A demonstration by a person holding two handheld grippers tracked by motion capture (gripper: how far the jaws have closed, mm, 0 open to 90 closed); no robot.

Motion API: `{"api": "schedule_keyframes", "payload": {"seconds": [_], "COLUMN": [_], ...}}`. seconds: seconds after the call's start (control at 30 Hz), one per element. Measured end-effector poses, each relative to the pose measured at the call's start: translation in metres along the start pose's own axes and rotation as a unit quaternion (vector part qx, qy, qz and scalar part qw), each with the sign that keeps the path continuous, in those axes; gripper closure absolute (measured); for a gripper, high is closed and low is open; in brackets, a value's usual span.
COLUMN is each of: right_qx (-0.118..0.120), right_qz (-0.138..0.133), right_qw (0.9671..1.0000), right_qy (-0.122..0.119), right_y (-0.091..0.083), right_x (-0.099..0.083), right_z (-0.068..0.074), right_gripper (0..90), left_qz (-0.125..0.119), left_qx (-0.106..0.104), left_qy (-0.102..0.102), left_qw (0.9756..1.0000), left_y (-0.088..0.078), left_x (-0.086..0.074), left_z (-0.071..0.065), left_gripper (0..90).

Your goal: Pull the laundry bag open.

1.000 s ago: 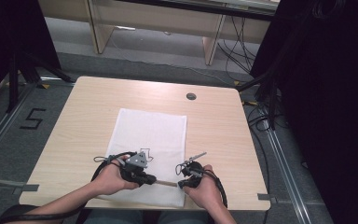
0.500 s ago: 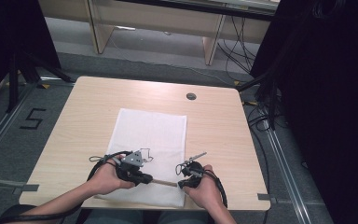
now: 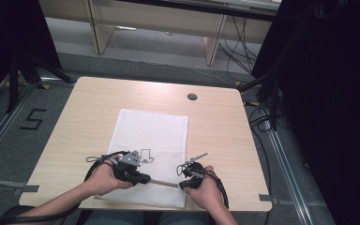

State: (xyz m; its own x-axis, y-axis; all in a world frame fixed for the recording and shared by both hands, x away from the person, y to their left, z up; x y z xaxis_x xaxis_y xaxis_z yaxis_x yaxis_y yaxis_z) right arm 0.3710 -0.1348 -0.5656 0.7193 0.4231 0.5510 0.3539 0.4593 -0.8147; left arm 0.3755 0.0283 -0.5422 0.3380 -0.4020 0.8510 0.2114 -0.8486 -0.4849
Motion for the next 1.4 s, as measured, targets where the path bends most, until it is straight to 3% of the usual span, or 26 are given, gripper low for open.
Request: {"api": "schedule_keyframes", "payload": {"seconds": [0.03, 0.23, 0.43, 0.5, 0.93, 1.0, 1.07, 1.4], "right_qx": [0.001, 0.000, 0.001, 0.001, 0.000, 0.005, 0.005, 0.005], "right_qz": [0.000, -0.001, 0.000, 0.001, -0.001, -0.004, -0.004, -0.004], "right_qw": [1.0000, 1.0000, 1.0000, 1.0000, 1.0000, 0.9999, 0.9999, 0.9999], "right_qy": [0.001, 0.000, -0.001, -0.001, 0.000, -0.009, -0.009, -0.009], "right_y": [0.000, 0.000, 0.000, 0.000, 0.000, 0.001, 0.001, 0.001], "right_x": [0.000, 0.000, 0.000, 0.000, 0.000, 0.001, 0.001, 0.001], "right_z": [0.000, 0.000, 0.000, 0.000, 0.000, -0.001, -0.001, -0.001], "right_gripper": [90.0, 90.0, 90.0, 90.0, 90.0, 90.0, 90.0, 90.0], "left_qz": [-0.001, 0.003, -0.003, -0.002, -0.001, 0.001, -0.004, -0.001], "left_qx": [0.002, 0.000, 0.007, 0.004, 0.008, 0.008, 0.009, 0.012], "left_qy": [-0.008, 0.001, -0.015, -0.006, -0.015, -0.006, -0.020, -0.019], "left_qw": [1.0000, 1.0000, 0.9999, 1.0000, 0.9998, 1.0000, 0.9998, 0.9998], "left_y": [0.000, -0.002, -0.008, -0.010, -0.011, -0.012, -0.013, -0.016], "left_x": [0.000, -0.001, -0.003, -0.003, -0.004, -0.004, -0.005, -0.007], "left_z": [-0.001, 0.001, 0.004, 0.005, 0.006, 0.007, 0.006, 0.008], "left_gripper": [87.3, 87.3, 87.3, 87.3, 87.3, 87.3, 87.3, 87.3]}}
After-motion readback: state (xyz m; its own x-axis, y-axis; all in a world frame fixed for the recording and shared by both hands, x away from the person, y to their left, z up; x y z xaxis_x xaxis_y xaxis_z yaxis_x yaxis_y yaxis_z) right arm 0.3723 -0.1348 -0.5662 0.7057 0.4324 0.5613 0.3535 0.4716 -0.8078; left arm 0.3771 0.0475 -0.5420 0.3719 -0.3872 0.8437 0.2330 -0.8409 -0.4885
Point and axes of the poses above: each handheld gripper's, and its own axes: y roughly forward along the jaws, x roughly out of its top, z roughly to its left, the point moved 9 cm from there along y, roughly forward along the jaws, and after that the axes turned 12 degrees about -z, right-handed, at the moved point
